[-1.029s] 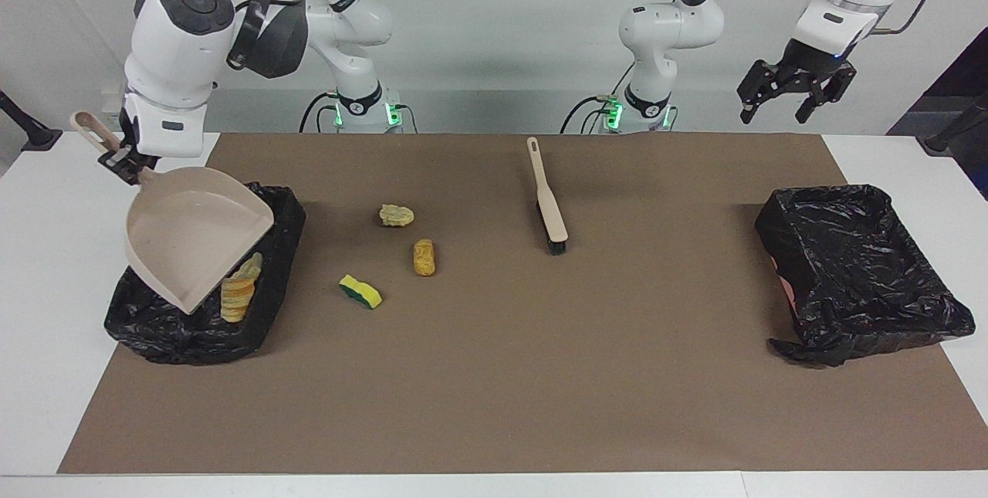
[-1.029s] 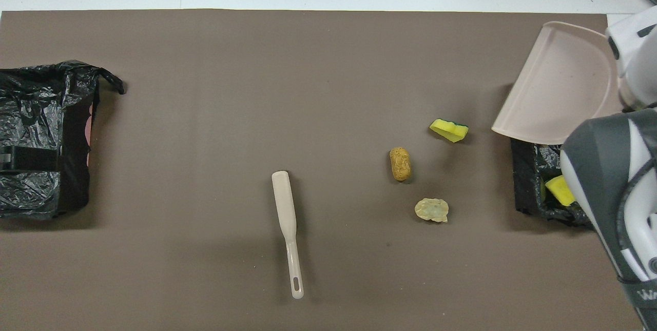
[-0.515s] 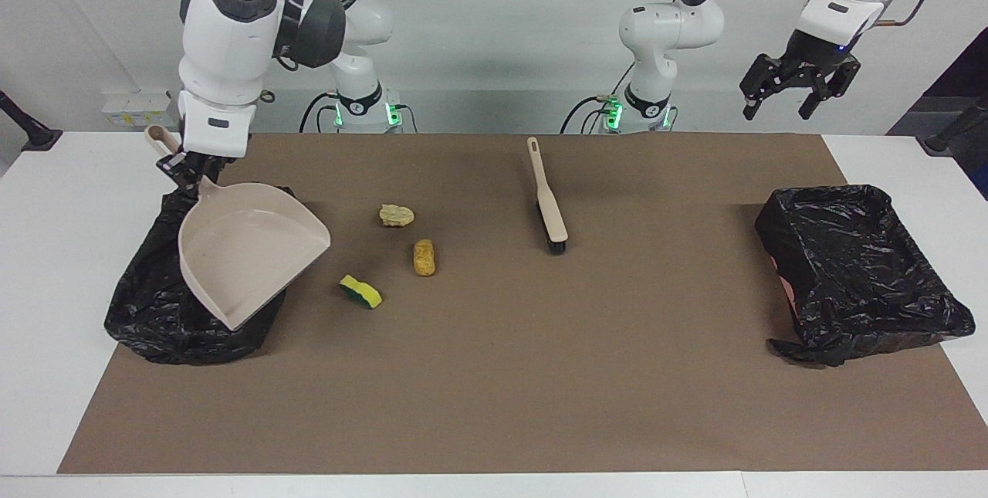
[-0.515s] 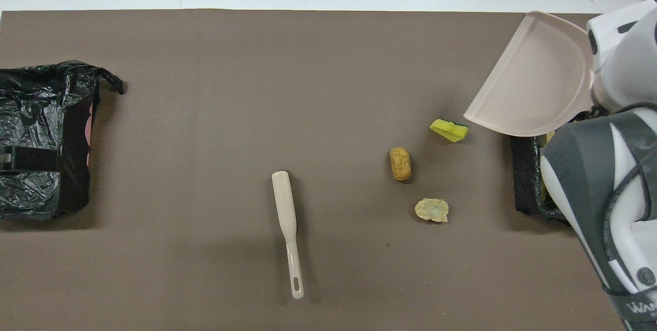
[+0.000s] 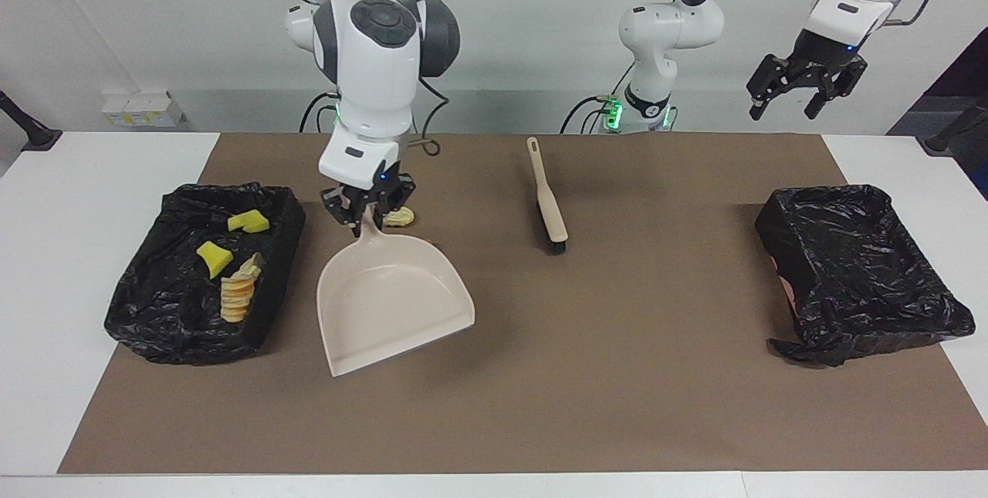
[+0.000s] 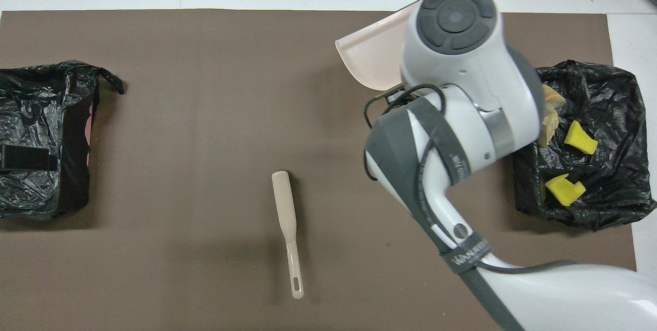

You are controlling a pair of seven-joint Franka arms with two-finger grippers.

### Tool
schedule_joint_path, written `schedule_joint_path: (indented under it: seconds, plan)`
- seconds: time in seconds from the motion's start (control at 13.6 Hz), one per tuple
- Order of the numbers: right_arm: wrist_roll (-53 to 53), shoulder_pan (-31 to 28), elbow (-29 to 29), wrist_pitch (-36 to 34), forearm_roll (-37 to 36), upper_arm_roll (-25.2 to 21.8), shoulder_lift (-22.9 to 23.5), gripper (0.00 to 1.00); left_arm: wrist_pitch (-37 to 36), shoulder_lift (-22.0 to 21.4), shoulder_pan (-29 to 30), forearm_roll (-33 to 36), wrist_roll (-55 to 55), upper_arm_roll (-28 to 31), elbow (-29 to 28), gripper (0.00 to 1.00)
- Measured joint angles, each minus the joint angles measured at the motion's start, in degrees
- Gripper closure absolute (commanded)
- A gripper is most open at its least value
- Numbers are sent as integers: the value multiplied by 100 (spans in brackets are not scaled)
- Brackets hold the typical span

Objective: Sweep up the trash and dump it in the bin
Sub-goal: 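Bring the empty dustpan back toward the table center with the right gripper, then lower the dustpan onto the table, open the right gripper and withdraw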

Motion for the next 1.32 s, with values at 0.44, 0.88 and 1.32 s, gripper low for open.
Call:
schedule_joint_path:
  seconds: [0.44, 0.88, 1.32]
  plan:
    - [1563, 746, 441, 942, 152, 19, 1017, 100, 0, 0, 0, 0, 0, 0, 0, 0]
    - [2072, 1016, 630, 1219, 165, 30, 1331, 100, 0, 0, 0, 0, -1, 0, 0, 0]
    - [2254, 1143, 709, 1271, 310, 285, 1475, 100, 0, 0, 0, 0, -1, 0, 0, 0]
